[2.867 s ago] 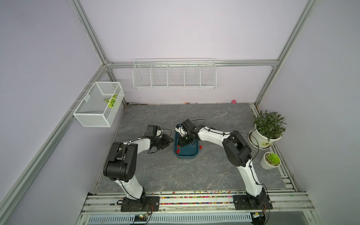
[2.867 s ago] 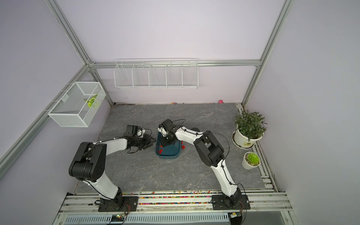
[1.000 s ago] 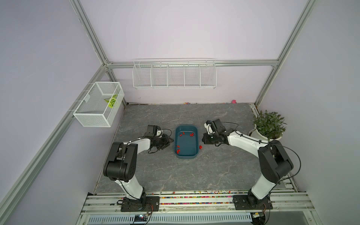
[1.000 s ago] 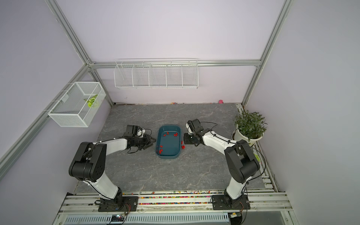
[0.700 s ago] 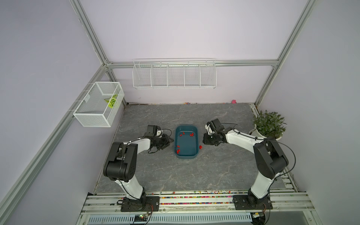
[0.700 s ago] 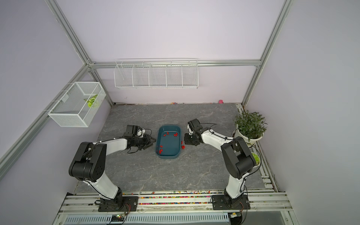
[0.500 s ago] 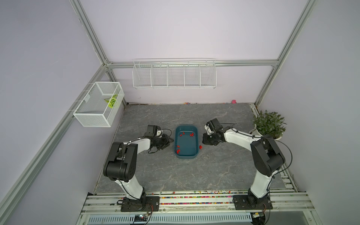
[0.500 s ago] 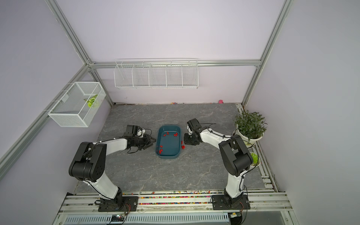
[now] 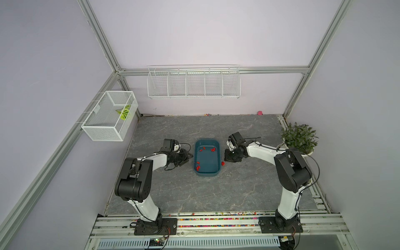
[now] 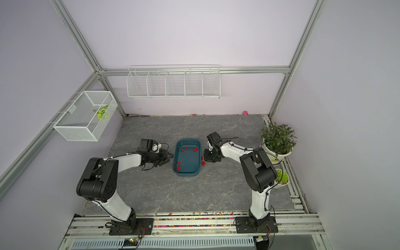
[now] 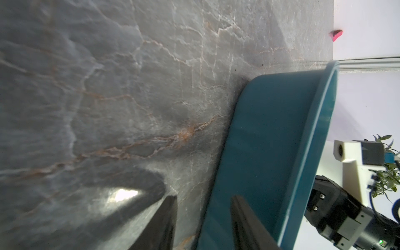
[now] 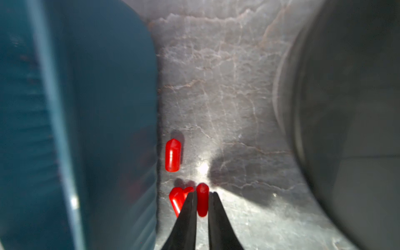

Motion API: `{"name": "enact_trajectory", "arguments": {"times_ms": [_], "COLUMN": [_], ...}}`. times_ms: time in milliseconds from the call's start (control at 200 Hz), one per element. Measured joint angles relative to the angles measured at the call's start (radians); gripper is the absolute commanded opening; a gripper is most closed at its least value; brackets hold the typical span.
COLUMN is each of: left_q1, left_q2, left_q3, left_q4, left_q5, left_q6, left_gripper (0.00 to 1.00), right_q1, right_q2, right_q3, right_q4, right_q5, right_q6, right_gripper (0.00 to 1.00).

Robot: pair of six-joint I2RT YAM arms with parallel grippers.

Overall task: Take the screw protection sleeves out of the storage box
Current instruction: Place the screw protection sleeve at the center of the board.

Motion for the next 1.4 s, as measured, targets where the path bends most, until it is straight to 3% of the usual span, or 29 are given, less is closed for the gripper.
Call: {"name": "enact_trajectory", "arguments": {"times_ms": [475,890,1150,1405], "left_q1": [0.000,0.000,0.000,0.000], "left_q2": [0.000,0.000,0.000,0.000], "left_q3": [0.000,0.000,0.000,0.000], "left_q4": [0.000,0.000,0.000,0.000], "left_q5": [0.000,0.000,0.000,0.000], "left_q6": [0.000,0.000,0.000,0.000], "left_gripper": [0.47,0.47,0.47,0.47], "right_q1": [-0.001,0.006,0.072,0.145], "right_q2": [0.000,-0.049,-0.187,-0.173], "right_q3": [0.001,-0.010,-0.002,0.129], "right_q4": [-0.018,0.002,0.038,0.051], "right_q5": [-0.004,0.000,0.069,0.092], "right_q6": [0.007,-0.001,-0.055,-0.148], "right_gripper": [0.25,0.26,0.26,0.28]}}
